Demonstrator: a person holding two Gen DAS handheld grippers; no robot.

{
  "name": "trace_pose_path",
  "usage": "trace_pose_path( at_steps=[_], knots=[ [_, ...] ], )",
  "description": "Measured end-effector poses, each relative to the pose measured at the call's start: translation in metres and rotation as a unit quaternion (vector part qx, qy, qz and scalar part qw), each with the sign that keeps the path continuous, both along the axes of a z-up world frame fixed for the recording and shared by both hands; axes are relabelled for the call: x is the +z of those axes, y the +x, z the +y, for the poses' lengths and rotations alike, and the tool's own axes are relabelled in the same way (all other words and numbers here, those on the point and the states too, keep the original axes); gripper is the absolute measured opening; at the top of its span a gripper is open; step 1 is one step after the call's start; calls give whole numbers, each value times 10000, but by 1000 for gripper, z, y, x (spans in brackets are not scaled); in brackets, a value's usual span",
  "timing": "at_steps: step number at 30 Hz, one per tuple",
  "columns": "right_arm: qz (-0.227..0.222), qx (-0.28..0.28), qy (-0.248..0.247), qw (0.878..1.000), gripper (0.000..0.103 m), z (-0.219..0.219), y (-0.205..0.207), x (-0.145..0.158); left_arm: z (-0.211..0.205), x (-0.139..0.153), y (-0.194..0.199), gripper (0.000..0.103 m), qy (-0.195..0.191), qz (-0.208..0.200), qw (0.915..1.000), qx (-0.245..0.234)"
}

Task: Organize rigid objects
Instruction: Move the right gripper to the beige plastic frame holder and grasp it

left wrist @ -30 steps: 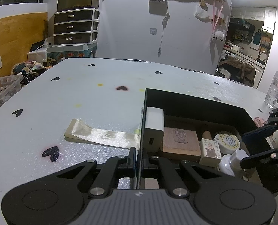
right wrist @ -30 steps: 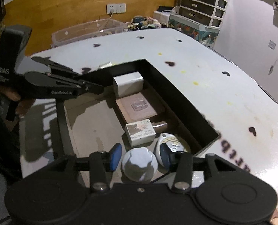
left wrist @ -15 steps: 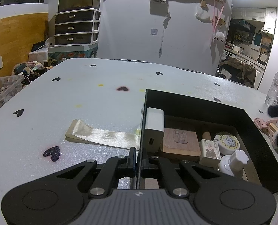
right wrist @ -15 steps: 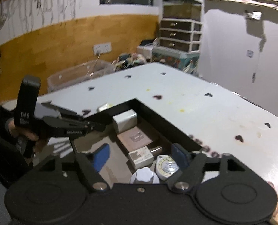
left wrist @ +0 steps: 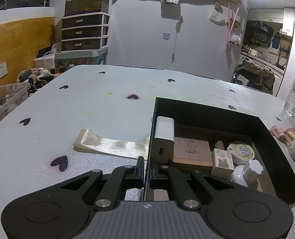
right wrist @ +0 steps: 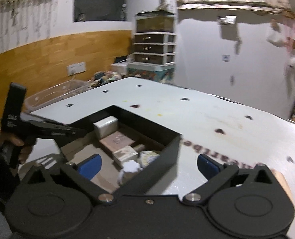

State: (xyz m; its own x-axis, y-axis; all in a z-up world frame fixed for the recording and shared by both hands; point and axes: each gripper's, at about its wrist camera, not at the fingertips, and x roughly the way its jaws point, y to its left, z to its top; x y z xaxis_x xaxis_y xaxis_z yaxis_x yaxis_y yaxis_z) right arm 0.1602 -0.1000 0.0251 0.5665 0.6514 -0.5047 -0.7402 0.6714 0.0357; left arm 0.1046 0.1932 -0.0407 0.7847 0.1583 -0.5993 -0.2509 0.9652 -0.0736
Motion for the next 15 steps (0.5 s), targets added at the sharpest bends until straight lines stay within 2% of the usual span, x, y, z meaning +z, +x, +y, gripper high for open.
trace_pose_path(
  at_steps=[5,9,15],
  knots=[
    [103,-672,139,9976,103,-25,3,-8,-1,0,-1,4,5,-14,10000,31],
    [184,-1297,269,9910,103,-49,9,-15,-1,0,-1,4,7,-16,10000,37],
    [327,-2389,440,9695,103,-86,26,-28,-1,1,-2,4,29,-7,10000,49]
  ],
)
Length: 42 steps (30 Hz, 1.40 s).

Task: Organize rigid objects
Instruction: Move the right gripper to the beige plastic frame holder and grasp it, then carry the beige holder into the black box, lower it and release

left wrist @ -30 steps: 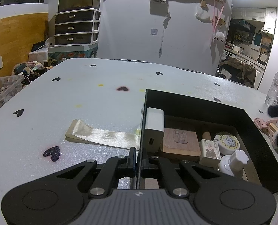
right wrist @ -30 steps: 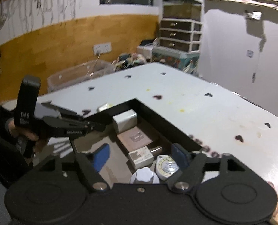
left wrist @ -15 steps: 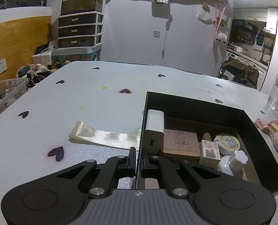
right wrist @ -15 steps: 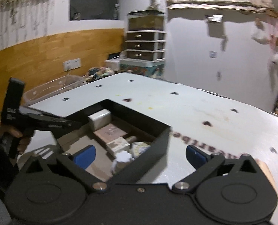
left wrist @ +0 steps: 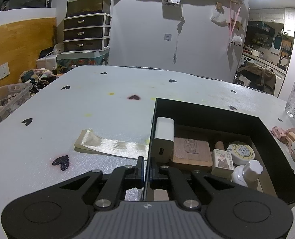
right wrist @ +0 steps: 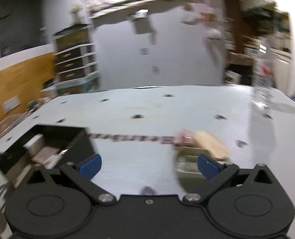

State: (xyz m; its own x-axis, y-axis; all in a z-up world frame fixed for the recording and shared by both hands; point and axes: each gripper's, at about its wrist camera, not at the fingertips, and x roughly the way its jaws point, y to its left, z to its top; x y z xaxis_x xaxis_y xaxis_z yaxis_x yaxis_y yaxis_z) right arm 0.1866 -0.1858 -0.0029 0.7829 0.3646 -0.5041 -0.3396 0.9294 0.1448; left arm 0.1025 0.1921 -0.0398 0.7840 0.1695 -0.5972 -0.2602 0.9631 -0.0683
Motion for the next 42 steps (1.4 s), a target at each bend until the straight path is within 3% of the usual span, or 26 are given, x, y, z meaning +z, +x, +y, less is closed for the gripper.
trace_pose_path(
  at_steps=[6,9,16,26,32,42],
  knots=[
    [228,-714,153,9971,102,-22,27,-17,-1,1,0,4,12,9,10000,0],
    [251,-867,161,9958,97,-23,39,-24,0,1,0,4,7,15,10000,-7],
    [362,-689,-106,9969,86,-14,57,-43,0,1,1,4,-13,25,10000,4],
    [15,-692,-1066,9919,73,5,59,-49,0,1,1,4,-28,13,10000,-18],
    [-73,-550,-1325,9896,66,11,54,-48,0,1,1,4,-38,3,10000,-13],
    [-118,55,-662,9977,66,6,28,-16,1,3,0,4,-57,-30,10000,-37]
  ],
)
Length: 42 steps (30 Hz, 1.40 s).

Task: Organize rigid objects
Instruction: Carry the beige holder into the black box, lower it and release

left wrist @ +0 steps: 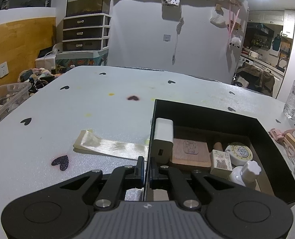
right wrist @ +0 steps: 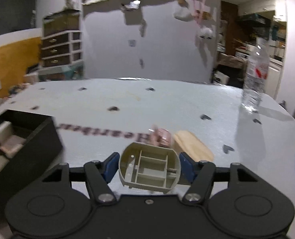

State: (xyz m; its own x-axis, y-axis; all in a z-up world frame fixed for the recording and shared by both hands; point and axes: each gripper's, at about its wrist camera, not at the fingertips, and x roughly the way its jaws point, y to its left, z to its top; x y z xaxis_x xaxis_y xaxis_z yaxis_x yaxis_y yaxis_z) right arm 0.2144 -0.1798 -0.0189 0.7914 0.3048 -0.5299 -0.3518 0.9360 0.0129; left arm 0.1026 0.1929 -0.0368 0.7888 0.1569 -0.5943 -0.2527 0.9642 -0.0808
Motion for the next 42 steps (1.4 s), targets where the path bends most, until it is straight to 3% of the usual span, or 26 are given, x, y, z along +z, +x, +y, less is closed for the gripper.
trace_pose_path(
  at_steps=[6,11,15,18,24,29,35,38,42],
  knots=[
    [75,796,652,9947,66,14,-18,30,1,2,-1,3,-15,-53,10000,-35],
    [84,1686,929,9813,66,53,-23,60,2,3,-3,3,-17,-135,9999,-75],
    [374,2218,1090,9683,66,92,-20,74,3,3,-4,3,-12,-160,9998,-111],
    [889,2326,1313,9596,66,118,-14,78,3,4,-5,3,-16,-196,9997,-139],
    [2453,2240,1835,9252,66,159,4,70,5,5,-8,3,-46,-298,9994,-181],
    [3207,2018,1829,9072,66,187,4,49,7,4,-9,4,-83,-327,9992,-234],
    [3620,1577,1489,9066,68,207,10,17,10,3,-9,4,-141,-344,9989,-279],
    [3685,1299,1528,9077,80,210,16,9,11,3,-9,4,-170,-351,9988,-281],
    [3751,1376,1614,9024,77,207,19,6,11,4,-9,4,-179,-351,9988,-288]
  ],
)
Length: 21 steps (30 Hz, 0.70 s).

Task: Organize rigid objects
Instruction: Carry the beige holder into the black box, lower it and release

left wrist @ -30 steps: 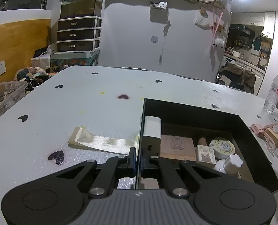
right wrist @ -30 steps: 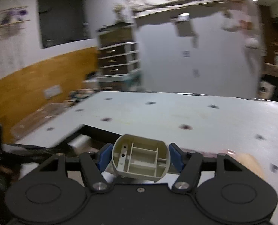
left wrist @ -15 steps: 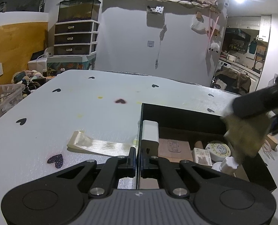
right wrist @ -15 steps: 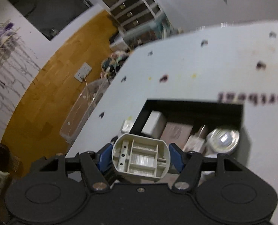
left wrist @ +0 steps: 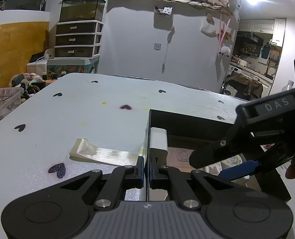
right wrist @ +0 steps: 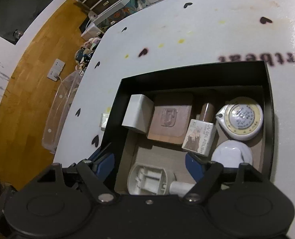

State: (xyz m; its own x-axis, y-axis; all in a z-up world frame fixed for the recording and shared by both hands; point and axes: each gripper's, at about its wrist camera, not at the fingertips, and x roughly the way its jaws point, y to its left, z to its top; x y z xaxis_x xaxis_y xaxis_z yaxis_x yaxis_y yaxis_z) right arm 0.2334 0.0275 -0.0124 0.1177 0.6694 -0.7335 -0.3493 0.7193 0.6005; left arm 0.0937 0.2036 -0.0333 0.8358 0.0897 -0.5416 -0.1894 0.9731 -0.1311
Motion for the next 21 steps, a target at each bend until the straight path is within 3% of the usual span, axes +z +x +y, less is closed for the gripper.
trace_pose_path(
  at_steps=[4,8,11,21],
  knots=[
    [-74,376,59,9992,68,-3,-1,3,0,0,0,4,-10,2,10000,-1],
    [-284,956,64,9950,47,-4,-5,7,0,0,0,4,16,12,10000,-1],
    [-342,998,39,9944,36,-7,-3,7,0,0,0,4,19,15,10000,7],
    [-482,1426,-300,9882,26,6,-7,-11,-1,-1,0,4,25,17,10000,15]
  ],
)
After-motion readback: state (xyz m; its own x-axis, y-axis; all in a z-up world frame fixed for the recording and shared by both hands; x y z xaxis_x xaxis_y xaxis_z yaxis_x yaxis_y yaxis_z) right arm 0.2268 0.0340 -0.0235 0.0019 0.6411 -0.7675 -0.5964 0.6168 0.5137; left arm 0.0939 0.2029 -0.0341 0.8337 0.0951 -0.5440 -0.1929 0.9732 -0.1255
